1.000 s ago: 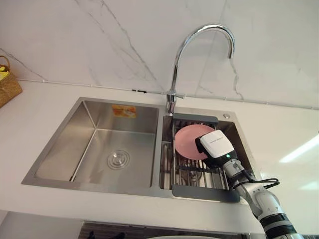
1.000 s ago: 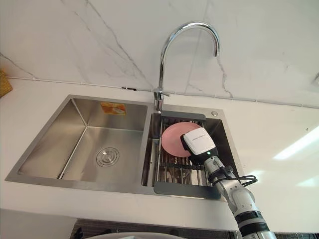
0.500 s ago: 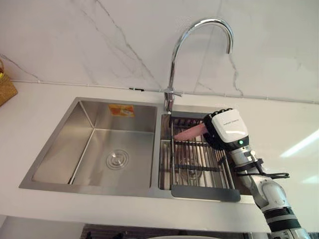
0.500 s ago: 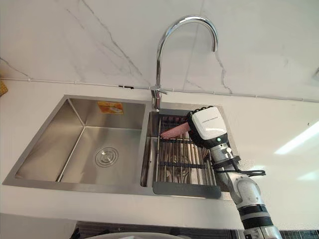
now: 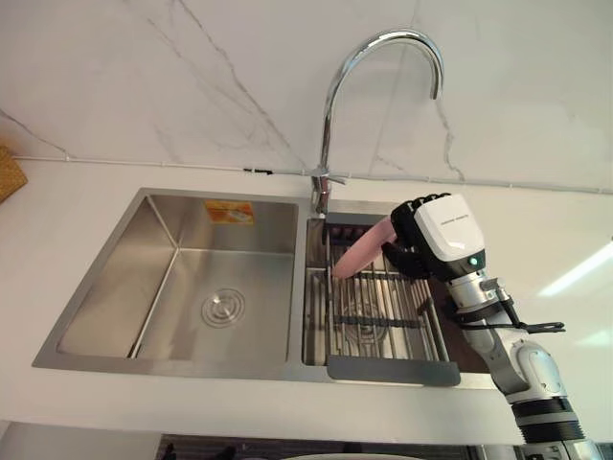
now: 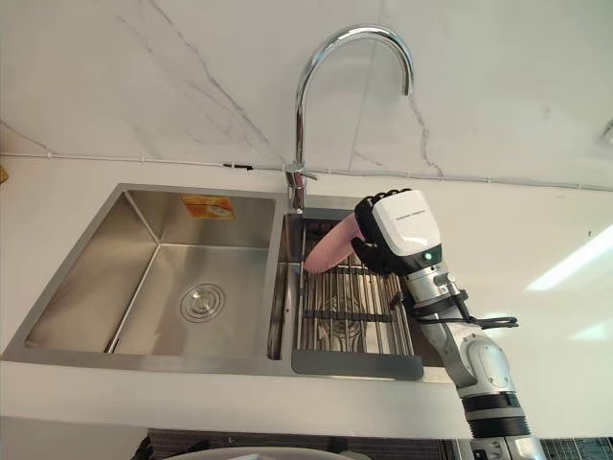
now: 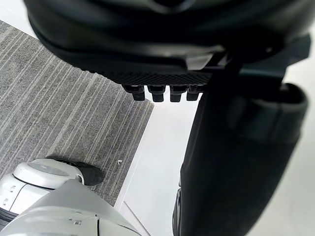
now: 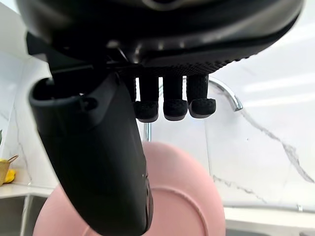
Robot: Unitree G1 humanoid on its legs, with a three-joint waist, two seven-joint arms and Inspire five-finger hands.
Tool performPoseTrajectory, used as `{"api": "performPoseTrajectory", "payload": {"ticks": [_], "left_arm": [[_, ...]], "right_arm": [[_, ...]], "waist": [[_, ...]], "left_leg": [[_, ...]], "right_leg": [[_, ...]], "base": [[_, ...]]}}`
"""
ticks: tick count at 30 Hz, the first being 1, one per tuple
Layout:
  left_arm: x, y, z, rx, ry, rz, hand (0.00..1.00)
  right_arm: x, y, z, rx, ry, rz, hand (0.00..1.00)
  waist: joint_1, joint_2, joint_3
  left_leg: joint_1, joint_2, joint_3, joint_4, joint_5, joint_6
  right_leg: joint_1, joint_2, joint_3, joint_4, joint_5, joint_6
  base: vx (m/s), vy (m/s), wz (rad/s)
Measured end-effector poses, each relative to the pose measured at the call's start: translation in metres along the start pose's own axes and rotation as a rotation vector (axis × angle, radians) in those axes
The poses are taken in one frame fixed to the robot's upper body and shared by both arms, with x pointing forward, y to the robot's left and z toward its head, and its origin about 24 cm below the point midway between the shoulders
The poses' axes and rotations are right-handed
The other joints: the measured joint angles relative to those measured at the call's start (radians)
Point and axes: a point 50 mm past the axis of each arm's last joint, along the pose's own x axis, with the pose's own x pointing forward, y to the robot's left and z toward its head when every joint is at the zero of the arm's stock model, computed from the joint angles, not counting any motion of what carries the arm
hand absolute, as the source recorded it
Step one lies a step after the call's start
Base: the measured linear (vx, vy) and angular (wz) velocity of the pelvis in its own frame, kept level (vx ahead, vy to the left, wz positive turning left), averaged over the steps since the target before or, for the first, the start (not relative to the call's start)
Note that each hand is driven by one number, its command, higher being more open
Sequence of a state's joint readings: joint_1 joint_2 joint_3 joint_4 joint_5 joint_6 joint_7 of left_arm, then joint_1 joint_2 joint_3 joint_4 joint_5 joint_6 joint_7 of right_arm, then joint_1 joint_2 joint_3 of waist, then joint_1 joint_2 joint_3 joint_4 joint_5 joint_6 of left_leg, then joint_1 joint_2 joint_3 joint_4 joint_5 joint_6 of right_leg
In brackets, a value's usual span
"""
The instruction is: Walk over to the sink, pick up the cup, carry it to the dishwasher, place the cup inside the dishwasher, then close the dishwasher door
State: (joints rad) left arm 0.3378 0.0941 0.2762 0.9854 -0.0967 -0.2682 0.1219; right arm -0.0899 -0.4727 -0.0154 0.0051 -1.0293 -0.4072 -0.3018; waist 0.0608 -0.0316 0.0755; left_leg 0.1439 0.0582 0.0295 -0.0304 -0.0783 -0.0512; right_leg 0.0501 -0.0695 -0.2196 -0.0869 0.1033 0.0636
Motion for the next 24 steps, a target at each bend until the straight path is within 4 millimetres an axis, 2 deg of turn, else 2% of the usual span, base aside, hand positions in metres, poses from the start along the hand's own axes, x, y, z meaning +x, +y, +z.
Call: {"api": "performPoseTrajectory", "payload": {"ticks": [7,15,16,24], "left_arm": [[-0.0005,-0.0019,-0.0008,-0.005,0.003,0.0,1.0],[-0.0015,-0.0054,-0.0024,-0.012,0.008,-0.006,1.0],[-0.0016,-0.0058,-0.0026,-0.013,0.008,-0.006,1.0],[-0.0017,-0.0062,-0.0027,-0.014,0.009,-0.007,1.0]], "right_arm": [[-0.0002,0.0048,0.0,0.025,0.004,0.107,0.0],[-0.0001,0.0048,-0.0003,0.042,0.01,0.115,0.0],[-0.0001,0.0049,-0.0003,0.042,0.009,0.119,1.0],[0.0005,0.0011,-0.0013,0.035,0.008,0.113,1.0]], "waist": [[0.0,0.002,0.001],[0.0,0.002,0.001],[0.0,0.002,0.001],[-0.004,0.001,0.001]], "left_leg": [[0.0,0.001,0.0,0.002,-0.001,-0.002],[-0.004,0.001,-0.007,0.003,-0.001,-0.001],[-0.004,0.001,-0.008,0.003,-0.001,-0.001],[-0.006,-0.001,-0.014,0.005,0.0,-0.001]], "right_leg": [[0.001,0.001,-0.001,-0.003,0.0,0.0],[0.001,0.0,-0.008,-0.003,0.0,0.0],[0.001,0.0,-0.009,-0.003,0.0,0.0],[0.002,-0.002,-0.013,0.001,0.0,0.0]], "base": [[-0.04,-0.004,0.0],[-0.01,-0.001,0.01],[0.0,0.0,0.0],[0.0,0.0,0.0]]}}
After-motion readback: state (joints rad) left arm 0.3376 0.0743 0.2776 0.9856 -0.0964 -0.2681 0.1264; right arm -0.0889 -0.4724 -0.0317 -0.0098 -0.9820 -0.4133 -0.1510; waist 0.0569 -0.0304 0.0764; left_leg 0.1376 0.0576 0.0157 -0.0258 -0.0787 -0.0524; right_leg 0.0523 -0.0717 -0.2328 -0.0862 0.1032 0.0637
